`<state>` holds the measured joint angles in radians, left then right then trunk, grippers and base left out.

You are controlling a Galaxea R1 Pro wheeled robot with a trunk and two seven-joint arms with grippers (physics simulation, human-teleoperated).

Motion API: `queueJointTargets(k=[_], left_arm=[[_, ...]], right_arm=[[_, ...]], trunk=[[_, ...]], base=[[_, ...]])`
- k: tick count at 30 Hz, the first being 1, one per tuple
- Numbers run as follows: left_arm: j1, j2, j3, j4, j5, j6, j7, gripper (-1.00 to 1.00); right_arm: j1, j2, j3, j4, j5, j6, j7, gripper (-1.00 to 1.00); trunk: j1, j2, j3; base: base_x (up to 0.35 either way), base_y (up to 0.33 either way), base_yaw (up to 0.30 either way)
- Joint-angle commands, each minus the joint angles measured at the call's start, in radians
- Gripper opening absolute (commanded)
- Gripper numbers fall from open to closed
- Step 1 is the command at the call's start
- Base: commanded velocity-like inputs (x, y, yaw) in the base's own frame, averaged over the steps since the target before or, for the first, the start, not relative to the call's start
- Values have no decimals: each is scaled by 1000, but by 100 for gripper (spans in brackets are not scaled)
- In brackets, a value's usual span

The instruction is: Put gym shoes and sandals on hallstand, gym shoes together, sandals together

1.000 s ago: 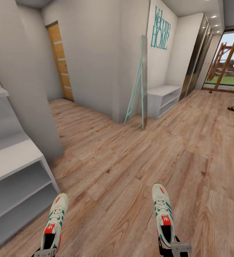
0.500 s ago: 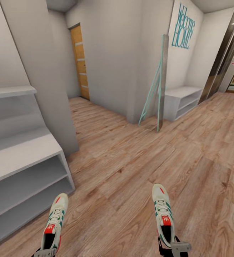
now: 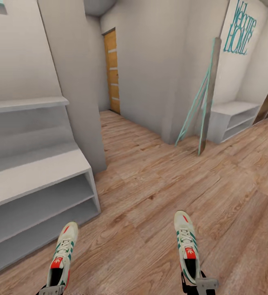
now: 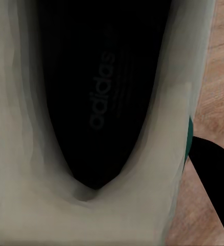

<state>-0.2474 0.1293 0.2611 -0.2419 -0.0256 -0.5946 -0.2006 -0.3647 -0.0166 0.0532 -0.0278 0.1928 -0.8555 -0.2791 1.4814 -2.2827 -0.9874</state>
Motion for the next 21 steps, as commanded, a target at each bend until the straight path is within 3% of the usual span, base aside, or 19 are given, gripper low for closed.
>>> queueJointTargets(k=[1, 7, 21], left_arm=[[-1, 0, 9, 1, -2, -2, -8, -100], [-1, 0, 9, 0, -2, -2, -8, -100], [-1, 0, 9, 0, -2, -2, -8, -100]], right_arm=[[0, 0, 5, 0, 7, 0, -11, -100], [0, 0, 5, 0, 7, 0, -11, -100], [0, 0, 5, 0, 8, 0, -11, -100]], trunk=[[0, 0, -1], [0, 0, -1], [0, 0, -1]], base=[[0, 0, 278], [0, -41, 278], [0, -200, 278]])
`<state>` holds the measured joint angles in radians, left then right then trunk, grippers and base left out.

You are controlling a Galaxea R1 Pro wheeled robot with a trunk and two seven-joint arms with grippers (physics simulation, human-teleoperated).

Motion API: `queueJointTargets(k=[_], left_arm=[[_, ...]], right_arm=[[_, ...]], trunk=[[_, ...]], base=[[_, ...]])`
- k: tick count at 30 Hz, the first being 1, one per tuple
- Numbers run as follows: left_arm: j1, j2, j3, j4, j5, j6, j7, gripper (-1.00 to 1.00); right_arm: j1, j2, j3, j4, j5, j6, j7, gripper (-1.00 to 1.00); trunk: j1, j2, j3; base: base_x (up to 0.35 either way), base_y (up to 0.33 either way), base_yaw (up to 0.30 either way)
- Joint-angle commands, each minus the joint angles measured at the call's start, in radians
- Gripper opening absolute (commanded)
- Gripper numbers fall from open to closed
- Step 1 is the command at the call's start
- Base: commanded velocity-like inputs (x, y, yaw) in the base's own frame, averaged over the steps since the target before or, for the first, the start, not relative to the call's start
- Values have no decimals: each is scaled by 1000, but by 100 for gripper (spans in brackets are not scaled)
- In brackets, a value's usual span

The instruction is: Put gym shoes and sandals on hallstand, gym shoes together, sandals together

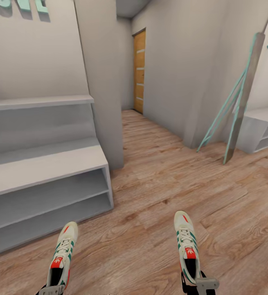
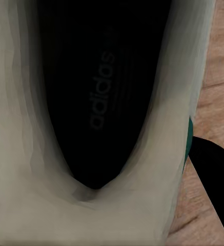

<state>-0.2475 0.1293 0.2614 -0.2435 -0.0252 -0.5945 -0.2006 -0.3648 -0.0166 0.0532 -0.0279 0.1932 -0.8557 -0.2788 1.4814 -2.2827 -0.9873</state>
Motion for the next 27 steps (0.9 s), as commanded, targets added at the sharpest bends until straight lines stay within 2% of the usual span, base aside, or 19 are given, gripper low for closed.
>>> queueJointTargets(k=[1, 13, 21, 27], left_arm=[[-1, 0, 9, 1, -2, -2, -8, -100], [-1, 0, 9, 1, -2, -2, -8, -100], [-1, 0, 9, 1, -2, -2, -8, -100], [-1, 0, 9, 1, -2, -2, -8, -100]], right_arm=[[0, 0, 5, 0, 7, 0, -11, -100], [0, 0, 5, 0, 7, 0, -11, -100], [0, 0, 5, 0, 7, 0, -11, -100], [0, 0, 5, 0, 7, 0, -11, -100]], trunk=[[0, 0, -1], [0, 0, -1], [0, 0, -1], [0, 0, -1]], base=[[0, -36, 278], [-2, -8, 278], [-171, -142, 278], [-42, -25, 278]])
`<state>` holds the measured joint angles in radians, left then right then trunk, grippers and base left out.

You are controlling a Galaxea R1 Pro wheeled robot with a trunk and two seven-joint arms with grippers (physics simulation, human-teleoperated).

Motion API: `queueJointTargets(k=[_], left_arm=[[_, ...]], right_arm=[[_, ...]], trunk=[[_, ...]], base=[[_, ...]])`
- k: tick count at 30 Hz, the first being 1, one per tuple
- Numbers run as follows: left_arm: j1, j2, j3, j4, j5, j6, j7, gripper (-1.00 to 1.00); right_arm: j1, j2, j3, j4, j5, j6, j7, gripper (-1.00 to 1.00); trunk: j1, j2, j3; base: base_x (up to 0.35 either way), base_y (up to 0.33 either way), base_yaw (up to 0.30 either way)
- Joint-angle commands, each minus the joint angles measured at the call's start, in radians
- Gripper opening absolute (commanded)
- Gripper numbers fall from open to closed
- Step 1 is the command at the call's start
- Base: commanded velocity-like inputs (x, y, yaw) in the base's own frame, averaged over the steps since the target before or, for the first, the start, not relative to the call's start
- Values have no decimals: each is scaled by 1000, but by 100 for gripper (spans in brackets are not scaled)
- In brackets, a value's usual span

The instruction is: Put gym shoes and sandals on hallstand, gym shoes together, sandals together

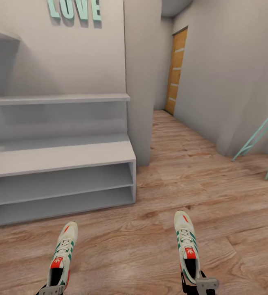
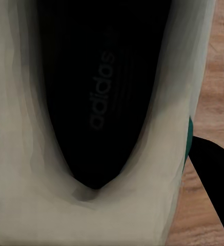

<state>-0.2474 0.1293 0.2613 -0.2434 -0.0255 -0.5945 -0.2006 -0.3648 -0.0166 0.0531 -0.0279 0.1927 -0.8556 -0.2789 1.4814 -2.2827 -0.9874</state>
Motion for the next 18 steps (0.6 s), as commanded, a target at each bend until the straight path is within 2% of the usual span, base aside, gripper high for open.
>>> queueJointTargets(k=[1, 7, 18], left_arm=[[-1, 0, 9, 1, -2, -2, -8, -100], [-1, 0, 9, 1, -2, -2, -8, -100], [-1, 0, 9, 2, -1, -2, -8, -100]], right_arm=[[0, 0, 5, 0, 8, 0, -11, -100], [0, 0, 5, -1, 7, 0, -11, -100], [0, -2, 4, -1, 5, -2, -12, -100]], trunk=[[0, 0, -1], [0, 0, -1], [0, 0, -1]], base=[[-5, -3, 278], [-1, -1, 225], [0, 0, 20]])
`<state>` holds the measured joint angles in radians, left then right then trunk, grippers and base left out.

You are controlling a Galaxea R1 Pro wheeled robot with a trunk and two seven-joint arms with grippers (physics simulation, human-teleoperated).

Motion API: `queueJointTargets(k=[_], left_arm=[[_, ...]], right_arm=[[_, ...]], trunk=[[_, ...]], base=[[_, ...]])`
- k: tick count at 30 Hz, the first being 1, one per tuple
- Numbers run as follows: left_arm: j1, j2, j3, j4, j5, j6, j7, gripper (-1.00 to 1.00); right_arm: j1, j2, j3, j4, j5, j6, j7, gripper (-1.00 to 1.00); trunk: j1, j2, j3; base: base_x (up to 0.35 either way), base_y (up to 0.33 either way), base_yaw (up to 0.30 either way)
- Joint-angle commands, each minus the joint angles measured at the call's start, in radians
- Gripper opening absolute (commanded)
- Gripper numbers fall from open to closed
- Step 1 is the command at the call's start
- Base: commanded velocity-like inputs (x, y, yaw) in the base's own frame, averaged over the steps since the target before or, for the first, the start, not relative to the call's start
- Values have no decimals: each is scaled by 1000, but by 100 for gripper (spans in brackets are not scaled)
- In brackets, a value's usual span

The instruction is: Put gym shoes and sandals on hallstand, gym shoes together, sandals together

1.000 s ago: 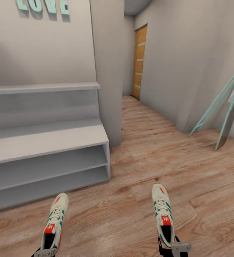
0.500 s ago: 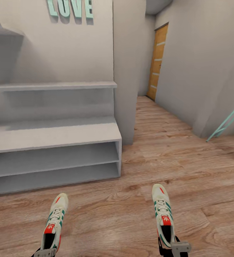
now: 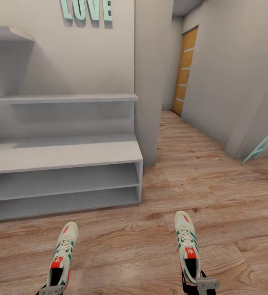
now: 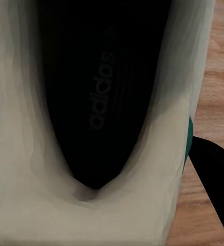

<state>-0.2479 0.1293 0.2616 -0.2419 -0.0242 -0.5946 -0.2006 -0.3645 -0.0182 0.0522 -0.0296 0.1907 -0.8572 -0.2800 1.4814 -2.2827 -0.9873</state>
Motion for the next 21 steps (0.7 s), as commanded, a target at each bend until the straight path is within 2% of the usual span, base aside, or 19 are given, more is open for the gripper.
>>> queueJointTargets(k=[1, 5, 6, 8, 9, 10, 11, 16, 21], left_arm=[[-1, 0, 8, 1, -2, -2, -8, -100], [-1, 1, 8, 0, -2, -2, -8, -100], [-3, 13, 15, -2, 1, 12, -3, -100], [-10, 15, 32, -3, 9, 25, 1, -100], [-86, 20, 61, -51, 18, 243, 6, -100], [-99, 21, 61, -58, 18, 270, 6, -100], [-128, 23, 61, -72, 16, 323, 6, -100], [-227, 29, 56, -119, 9, 490, 6, -100], [-297, 30, 52, -153, -4, 613, 6, -100]], right_arm=[[-1, 0, 5, 1, 7, 0, -11, -100], [-1, 1, 5, 0, 6, 0, -11, -100], [-1, -7, 1, -1, 4, 0, -12, -100], [-1, -10, -4, -2, 3, 0, -12, -100], [-1, -79, -142, -8, -50, 19, -11, -100], [-1, -88, -156, -8, -55, 25, -11, -100], [-1, -105, -179, -10, -64, 43, -10, -100], [-1, -151, -219, -40, -84, 144, -8, -100], [-1, -164, -237, -78, -127, 220, -2, -100]], trunk=[[0, 0, -1], [0, 0, -1], [0, 0, -1], [0, 0, -1], [0, 0, -1], [0, 0, -1], [0, 0, -1], [0, 0, -1], [0, 0, -1]], base=[[0, 0, 0], [0, 0, 0], [0, 0, 0], [0, 0, 0], [0, 0, 0], [0, 0, 0], [0, 0, 0], [0, 0, 0], [0, 0, 0]])
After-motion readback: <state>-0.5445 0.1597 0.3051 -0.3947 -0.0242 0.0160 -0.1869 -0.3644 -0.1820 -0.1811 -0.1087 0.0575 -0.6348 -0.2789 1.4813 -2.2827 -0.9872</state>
